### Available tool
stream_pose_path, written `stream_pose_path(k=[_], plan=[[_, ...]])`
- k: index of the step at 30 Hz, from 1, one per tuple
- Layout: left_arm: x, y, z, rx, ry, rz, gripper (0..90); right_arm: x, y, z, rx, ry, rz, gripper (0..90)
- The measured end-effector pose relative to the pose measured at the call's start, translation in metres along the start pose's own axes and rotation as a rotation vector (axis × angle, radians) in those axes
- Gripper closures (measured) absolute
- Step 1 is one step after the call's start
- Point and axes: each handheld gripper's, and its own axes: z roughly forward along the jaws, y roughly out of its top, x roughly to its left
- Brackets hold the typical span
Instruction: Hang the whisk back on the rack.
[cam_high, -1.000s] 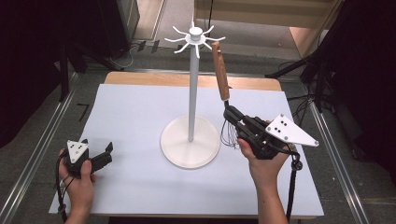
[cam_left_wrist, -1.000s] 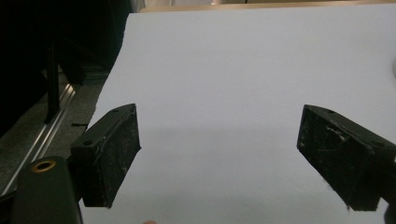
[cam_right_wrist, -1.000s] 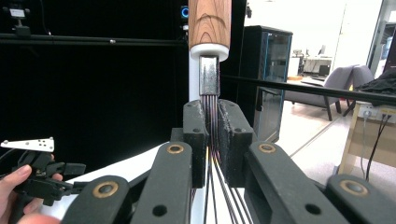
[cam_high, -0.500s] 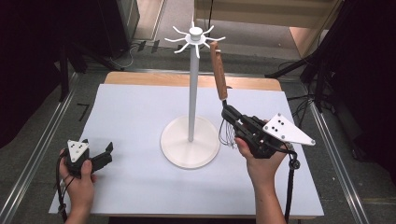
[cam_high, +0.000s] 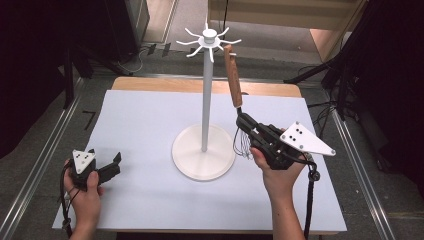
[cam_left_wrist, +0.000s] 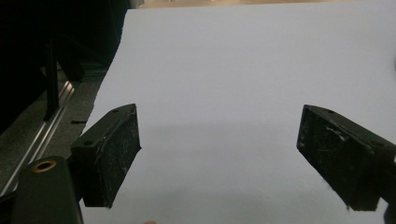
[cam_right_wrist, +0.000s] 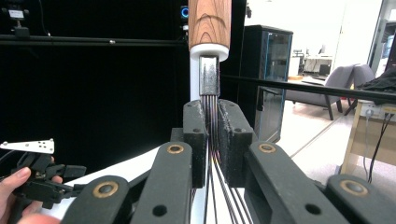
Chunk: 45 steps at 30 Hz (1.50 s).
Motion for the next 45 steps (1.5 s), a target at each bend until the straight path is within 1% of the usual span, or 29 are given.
stream_pose_path(k=[5, 6, 9, 13, 16, 19, 23, 24, 25, 27, 28, 29, 31, 32, 35, 39, 45], plan=[[0.0, 0.0, 0.0, 0.003, -0.001, 0.002, 14.3, 0.0, -0.001, 0.002, 0.001, 0.002, -0.003, 84.2], [0.0, 0.0, 0.0, 0.003, -0.002, 0.003, 14.2, 0.001, -0.002, 0.002, 0.004, 0.0, 0.003, 84.2], [0.0, 0.0, 0.0, 0.004, -0.003, 0.003, 14.3, 0.0, -0.003, 0.003, 0.004, 0.002, -0.006, 84.2], [0.0, 0.0, 0.0, 0.005, -0.004, 0.003, 14.3, 0.0, -0.004, 0.005, 0.017, -0.002, -0.001, 84.2], [0.0, 0.0, 0.001, 0.006, -0.004, 0.002, 14.3, -0.001, -0.004, 0.006, 0.018, 0.001, -0.007, 84.1], [0.0, 0.0, 0.001, 0.007, -0.003, 0.001, 14.2, 0.0, -0.004, 0.007, 0.024, -0.001, -0.005, 83.8], [0.0, 0.0, 0.001, 0.007, -0.003, 0.0, 14.2, -0.001, -0.004, 0.007, 0.03, 0.011, 0.005, 82.5], [0.0, 0.0, 0.001, 0.008, -0.004, 0.001, 14.3, -0.002, -0.003, 0.007, 0.028, 0.021, 0.01, 81.1], [0.0, 0.0, 0.001, 0.007, -0.003, 0.0, 14.2, -0.003, -0.003, 0.006, 0.027, 0.035, 0.027, 75.1], [0.0, 0.0, 0.001, 0.007, -0.004, 0.0, 14.2, -0.004, -0.002, 0.005, 0.021, 0.036, 0.036, 64.8], [0.0, 0.0, 0.001, 0.008, -0.003, 0.0, 14.2, -0.004, -0.002, 0.004, 0.023, 0.034, 0.04, 61.3], [0.0, 0.0, 0.001, 0.007, -0.004, 0.0, 14.3, -0.005, -0.001, 0.003, 0.024, 0.029, 0.045, 58.9], [0.0, 0.0, 0.001, 0.008, -0.004, 0.001, 14.2, -0.007, -0.001, 0.0, 0.024, 0.009, 0.043, 54.6], [0.0, 0.0, 0.001, 0.008, -0.004, 0.001, 14.2, -0.009, -0.001, -0.002, 0.026, -0.004, 0.051, 52.6], [0.0, 0.0, 0.001, 0.008, -0.003, 0.0, 14.2, -0.012, -0.001, -0.006, 0.026, -0.027, 0.04, 48.1], [0.0, 0.0, 0.001, 0.008, -0.003, -0.001, 14.3, -0.018, -0.003, -0.013, 0.038, -0.072, 0.031, 42.3], [0.0, 0.0, 0.001, 0.009, -0.002, 0.001, 14.2, -0.027, -0.01, -0.024, 0.063, -0.127, 0.026, 39.5]])
